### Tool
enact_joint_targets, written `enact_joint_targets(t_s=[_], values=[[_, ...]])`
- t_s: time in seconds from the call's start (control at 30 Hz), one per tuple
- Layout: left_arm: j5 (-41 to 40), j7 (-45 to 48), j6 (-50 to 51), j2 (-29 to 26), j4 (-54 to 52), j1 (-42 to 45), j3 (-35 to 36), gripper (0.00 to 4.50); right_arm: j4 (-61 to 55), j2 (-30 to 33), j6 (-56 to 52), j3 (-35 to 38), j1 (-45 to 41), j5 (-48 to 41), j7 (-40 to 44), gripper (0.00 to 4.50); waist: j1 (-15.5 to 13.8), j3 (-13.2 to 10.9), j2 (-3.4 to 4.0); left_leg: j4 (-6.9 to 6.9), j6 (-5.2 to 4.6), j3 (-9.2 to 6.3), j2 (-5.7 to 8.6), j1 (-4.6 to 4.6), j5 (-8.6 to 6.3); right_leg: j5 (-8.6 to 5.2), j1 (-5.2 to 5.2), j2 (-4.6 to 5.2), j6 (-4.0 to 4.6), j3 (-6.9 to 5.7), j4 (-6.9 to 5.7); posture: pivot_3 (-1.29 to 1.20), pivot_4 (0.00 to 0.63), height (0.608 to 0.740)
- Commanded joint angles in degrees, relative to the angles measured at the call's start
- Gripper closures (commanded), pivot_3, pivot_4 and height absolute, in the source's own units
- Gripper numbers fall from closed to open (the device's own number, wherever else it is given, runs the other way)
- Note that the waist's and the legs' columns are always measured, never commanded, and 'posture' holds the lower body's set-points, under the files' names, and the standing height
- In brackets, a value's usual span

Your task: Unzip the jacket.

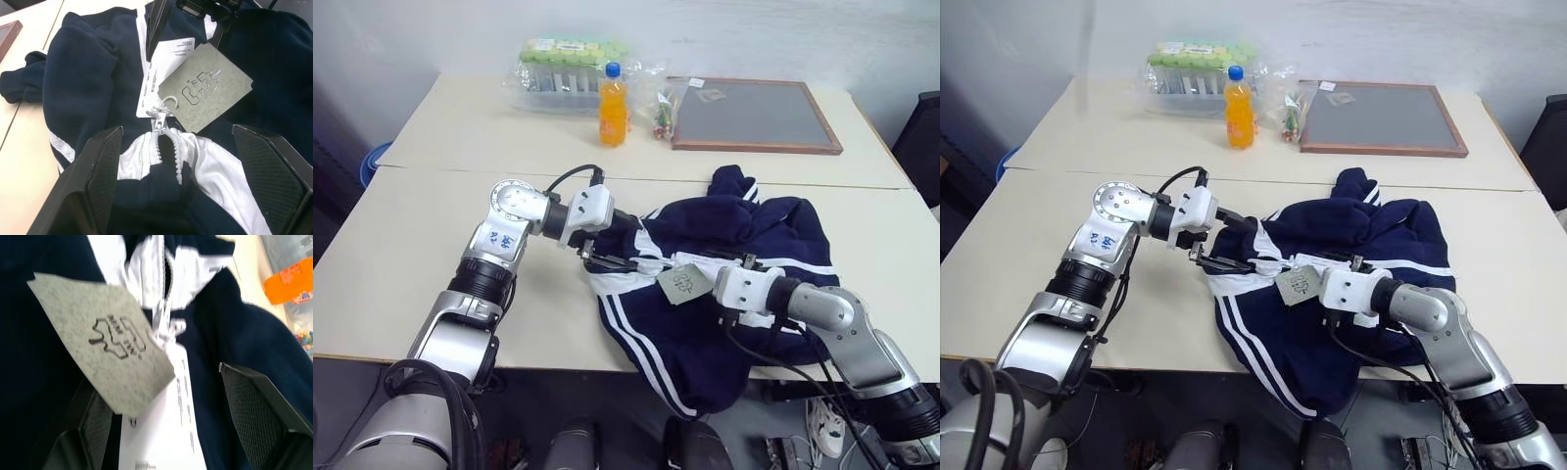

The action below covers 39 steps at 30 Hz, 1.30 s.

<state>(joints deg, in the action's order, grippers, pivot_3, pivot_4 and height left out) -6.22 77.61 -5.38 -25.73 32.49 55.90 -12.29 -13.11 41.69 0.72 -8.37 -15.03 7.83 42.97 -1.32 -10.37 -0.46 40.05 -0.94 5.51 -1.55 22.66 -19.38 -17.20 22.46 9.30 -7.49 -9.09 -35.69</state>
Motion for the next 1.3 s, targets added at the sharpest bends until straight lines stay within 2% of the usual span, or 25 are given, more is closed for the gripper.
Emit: enact_joint_targets(t_s=[0.03,0.2,0.37,0.47,0.73,1.0,1.3], values=[[-0.03,-0.03,-0.79,-0.12,-0.57,0.72,0.48,0.76,-1.20,0.42,-0.14,1.18,-0.05,1.61,-1.19,1.06,0.00,0.00,0.00,0.00,0.00,0.00,0.00,0.00,0.00,0.00,-0.01,0.00,0.00,0.00,0.00,0.00,0.150,0.740],[-0.02,-0.14,-1.02,0.00,-0.72,0.48,0.44,0.76,1.88,-0.18,-0.84,-1.99,-0.17,10.02,-5.02,1.06,0.11,0.00,0.00,-0.01,0.00,0.01,-0.01,-0.01,0.00,0.00,0.00,0.00,0.00,0.00,-0.01,0.00,0.150,0.740],[0.02,-0.21,-1.08,0.14,-0.70,0.53,0.44,0.76,4.25,-1.49,-1.35,-2.93,-0.61,13.35,-7.67,1.06,0.15,0.00,0.00,0.00,0.00,0.02,-0.01,-0.03,0.00,0.00,-0.01,0.00,0.00,0.02,-0.01,0.00,0.150,0.740],[0.09,-0.26,-1.14,0.22,-0.64,0.57,0.42,0.76,5.17,-2.58,-2.23,-2.87,-1.04,14.41,-8.76,1.71,0.18,0.00,0.01,0.00,0.01,0.03,-0.01,-0.06,0.01,0.00,-0.02,0.00,0.00,0.03,-0.05,0.00,0.150,0.740],[0.20,-0.28,-1.54,0.41,-0.23,0.72,0.38,0.76,5.96,-4.38,-2.65,-2.52,-0.70,15.30,-10.02,4.47,0.17,0.00,0.01,0.00,0.01,0.04,-0.01,-0.05,0.01,0.00,-0.01,0.00,0.00,0.05,-0.05,0.00,0.150,0.740],[0.35,-0.14,-2.07,0.36,-0.19,0.31,0.35,0.76,-1.28,-4.70,-7.89,0.57,0.05,13.21,-9.41,4.47,0.16,0.00,0.01,-0.01,0.01,0.03,-0.01,-0.05,0.01,0.00,-0.01,0.00,0.00,0.04,-0.05,0.00,0.150,0.740],[1.74,-2.22,-5.50,3.16,4.01,2.31,0.11,0.76,-0.43,-4.37,-6.87,0.73,-1.31,14.31,-11.08,4.47,0.07,0.00,0.01,-0.01,0.01,0.03,-0.01,-0.04,0.01,0.00,0.00,0.00,0.00,0.03,-0.05,0.00,0.150,0.740]])
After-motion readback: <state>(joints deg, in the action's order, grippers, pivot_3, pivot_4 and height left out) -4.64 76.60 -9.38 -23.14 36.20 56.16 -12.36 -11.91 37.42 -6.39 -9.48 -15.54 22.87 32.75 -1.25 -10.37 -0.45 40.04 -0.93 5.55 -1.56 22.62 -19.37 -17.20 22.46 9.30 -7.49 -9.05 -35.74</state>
